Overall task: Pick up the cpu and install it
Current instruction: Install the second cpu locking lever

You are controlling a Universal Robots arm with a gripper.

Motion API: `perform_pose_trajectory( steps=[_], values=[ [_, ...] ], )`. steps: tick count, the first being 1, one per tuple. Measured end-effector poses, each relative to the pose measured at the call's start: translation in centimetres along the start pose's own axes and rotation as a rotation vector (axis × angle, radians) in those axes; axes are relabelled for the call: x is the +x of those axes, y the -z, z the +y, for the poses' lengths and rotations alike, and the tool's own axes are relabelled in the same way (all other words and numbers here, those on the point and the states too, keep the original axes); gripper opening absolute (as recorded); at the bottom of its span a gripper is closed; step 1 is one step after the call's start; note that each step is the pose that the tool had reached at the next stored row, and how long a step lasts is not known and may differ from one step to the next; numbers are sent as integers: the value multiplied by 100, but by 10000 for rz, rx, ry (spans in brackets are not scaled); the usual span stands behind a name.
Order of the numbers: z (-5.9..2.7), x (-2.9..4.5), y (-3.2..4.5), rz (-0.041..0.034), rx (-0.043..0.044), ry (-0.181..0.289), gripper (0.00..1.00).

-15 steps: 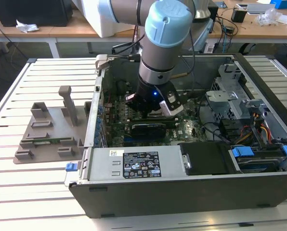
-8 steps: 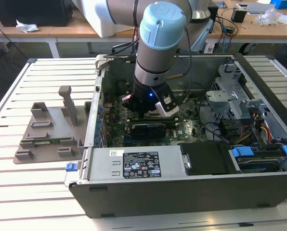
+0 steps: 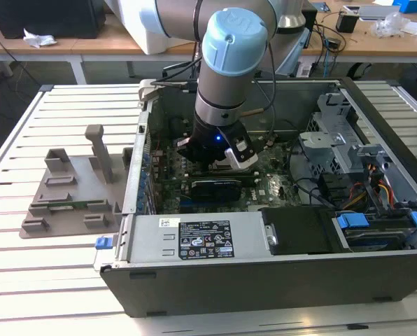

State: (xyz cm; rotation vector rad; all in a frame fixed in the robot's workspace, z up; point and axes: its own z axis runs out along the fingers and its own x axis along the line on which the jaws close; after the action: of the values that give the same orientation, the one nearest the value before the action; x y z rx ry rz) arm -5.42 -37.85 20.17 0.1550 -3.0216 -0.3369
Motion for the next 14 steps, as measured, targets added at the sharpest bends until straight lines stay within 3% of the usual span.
perform_pose_trajectory(
  steps=[3, 4, 7, 9, 11, 12, 14],
  values=[
    [42, 10, 133, -4, 8, 0, 11],
    [44, 3, 139, -4, 10, -2, 11],
    [49, -150, 147, 60, 7, -24, 11],
    [56, -296, 141, 185, -8, -53, 11],
    [76, -397, 128, 292, -12, -75, 11],
    [103, -459, 117, 335, 39, -92, 11],
    [194, -538, 92, 374, 277, -125, 11]
  ],
)
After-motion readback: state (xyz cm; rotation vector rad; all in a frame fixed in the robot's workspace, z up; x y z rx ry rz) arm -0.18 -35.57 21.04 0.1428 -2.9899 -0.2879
